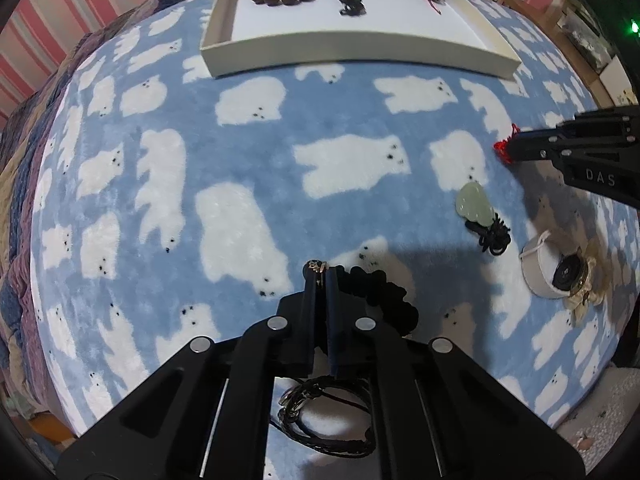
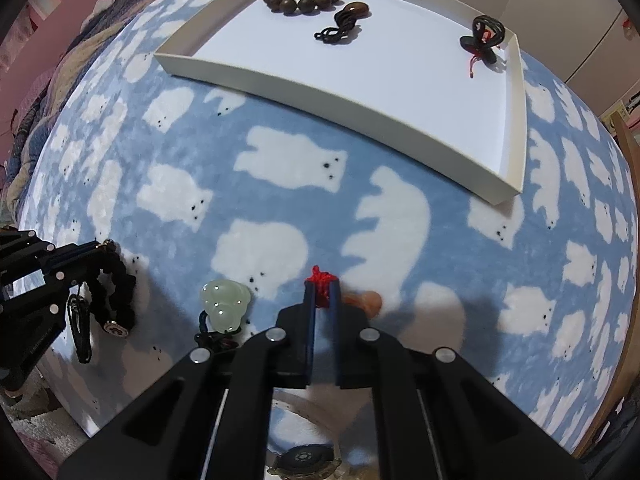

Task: Organize jewelry
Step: 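Carry black bracelet and red-knot charm into the white tray, then open both tools in the tray and withdraw them over the blanket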

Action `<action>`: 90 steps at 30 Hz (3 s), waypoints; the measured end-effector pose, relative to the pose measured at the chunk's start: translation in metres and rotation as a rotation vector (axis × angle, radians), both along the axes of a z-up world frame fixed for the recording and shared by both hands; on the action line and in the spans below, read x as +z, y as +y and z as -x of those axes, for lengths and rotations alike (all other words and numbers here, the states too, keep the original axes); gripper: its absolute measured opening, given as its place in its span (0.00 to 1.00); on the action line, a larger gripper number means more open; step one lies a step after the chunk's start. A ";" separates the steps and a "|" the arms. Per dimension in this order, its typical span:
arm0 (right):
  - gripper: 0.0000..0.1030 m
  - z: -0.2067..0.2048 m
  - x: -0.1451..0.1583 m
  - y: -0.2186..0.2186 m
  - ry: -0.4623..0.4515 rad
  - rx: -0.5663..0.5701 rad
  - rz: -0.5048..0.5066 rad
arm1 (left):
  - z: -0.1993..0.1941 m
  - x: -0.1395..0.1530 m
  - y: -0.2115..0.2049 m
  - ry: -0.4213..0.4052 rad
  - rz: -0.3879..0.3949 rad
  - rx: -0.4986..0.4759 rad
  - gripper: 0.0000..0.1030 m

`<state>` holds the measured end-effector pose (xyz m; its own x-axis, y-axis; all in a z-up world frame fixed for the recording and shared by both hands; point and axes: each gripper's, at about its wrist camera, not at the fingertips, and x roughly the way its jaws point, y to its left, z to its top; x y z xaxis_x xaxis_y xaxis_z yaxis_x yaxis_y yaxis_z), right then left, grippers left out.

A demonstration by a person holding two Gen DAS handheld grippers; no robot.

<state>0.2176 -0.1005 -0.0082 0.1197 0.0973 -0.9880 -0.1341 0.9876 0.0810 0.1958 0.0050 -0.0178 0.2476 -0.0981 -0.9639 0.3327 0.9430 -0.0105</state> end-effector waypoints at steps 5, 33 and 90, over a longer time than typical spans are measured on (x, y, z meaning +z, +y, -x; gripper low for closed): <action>0.06 0.002 0.008 -0.014 -0.017 -0.020 -0.016 | 0.000 0.008 0.001 -0.020 0.015 0.009 0.02; 0.05 -0.004 0.066 -0.061 -0.177 -0.158 -0.083 | -0.035 0.099 -0.027 -0.205 0.078 0.010 0.01; 0.09 -0.244 -0.018 -0.101 -0.155 -0.377 -0.096 | -0.323 0.021 -0.103 -0.155 0.115 0.171 0.07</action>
